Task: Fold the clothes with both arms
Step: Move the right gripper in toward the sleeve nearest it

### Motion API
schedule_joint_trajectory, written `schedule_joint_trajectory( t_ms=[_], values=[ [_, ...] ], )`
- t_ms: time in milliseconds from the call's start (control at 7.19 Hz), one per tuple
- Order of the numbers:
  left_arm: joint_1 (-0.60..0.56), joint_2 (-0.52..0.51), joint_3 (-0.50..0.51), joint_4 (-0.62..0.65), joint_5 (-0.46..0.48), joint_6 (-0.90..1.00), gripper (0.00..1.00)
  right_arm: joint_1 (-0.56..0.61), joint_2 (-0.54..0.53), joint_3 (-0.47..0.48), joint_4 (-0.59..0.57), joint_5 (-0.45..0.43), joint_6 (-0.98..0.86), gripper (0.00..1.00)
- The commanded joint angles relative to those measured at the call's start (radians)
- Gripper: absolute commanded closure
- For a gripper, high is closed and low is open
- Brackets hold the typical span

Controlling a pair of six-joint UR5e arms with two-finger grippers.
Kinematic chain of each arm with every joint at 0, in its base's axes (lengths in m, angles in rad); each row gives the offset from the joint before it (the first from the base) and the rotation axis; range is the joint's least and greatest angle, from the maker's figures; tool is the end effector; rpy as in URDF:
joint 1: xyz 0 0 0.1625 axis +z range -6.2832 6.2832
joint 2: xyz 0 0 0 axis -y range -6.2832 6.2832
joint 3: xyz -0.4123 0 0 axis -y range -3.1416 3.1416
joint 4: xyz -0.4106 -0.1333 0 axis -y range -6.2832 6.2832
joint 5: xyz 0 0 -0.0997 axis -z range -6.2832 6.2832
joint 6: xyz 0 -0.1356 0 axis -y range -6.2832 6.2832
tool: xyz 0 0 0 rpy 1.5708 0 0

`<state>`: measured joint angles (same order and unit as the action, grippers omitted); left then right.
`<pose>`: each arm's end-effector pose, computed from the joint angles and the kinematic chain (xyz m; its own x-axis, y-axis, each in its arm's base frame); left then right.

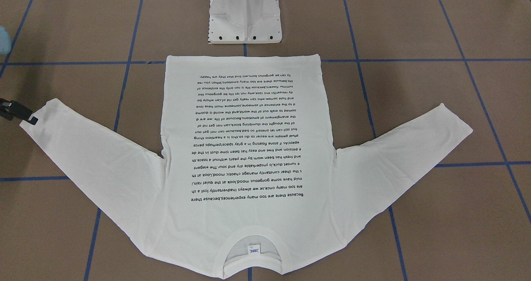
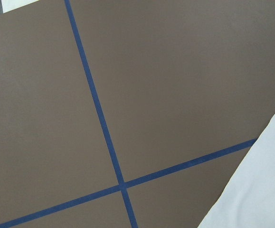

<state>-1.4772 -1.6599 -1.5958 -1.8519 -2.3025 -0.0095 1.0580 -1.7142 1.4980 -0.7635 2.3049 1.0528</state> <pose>0.0113 -0.5769 0.5811 0.7175 0.3169 -0.6203 -0.0794 0.9219 0.3791 -0.1990 -0.4400 0.6867 0.5836 0.2872 0.7596 -0.2012 0.9573 -0.2074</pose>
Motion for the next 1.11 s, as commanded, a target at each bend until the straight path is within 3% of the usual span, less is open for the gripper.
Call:
schedule_joint_trajectory(
  t_ms=[0, 139, 417, 556, 973],
  values=[
    [0.0, 0.0, -0.003, -0.001, 0.002, 0.0, 0.0, -0.007, 0.001, -0.012, 0.001, -0.005, 0.004, 0.16],
    [0.0, 0.0, -0.003, -0.001, 0.002, 0.002, 0.0, -0.009, 0.001, -0.012, 0.0, -0.004, 0.01, 0.28],
    [0.0, 0.0, -0.003, -0.001, 0.002, 0.002, 0.0, -0.01, 0.001, -0.016, 0.0, -0.007, 0.035, 0.9],
    [0.0, 0.0, -0.001, -0.001, 0.002, 0.002, 0.0, -0.01, 0.002, -0.016, 0.001, -0.005, 0.033, 1.0],
    [0.0, 0.0, -0.003, -0.001, 0.002, 0.0, 0.0, -0.007, -0.004, 0.033, -0.003, 0.016, 0.038, 1.0]
  ],
)
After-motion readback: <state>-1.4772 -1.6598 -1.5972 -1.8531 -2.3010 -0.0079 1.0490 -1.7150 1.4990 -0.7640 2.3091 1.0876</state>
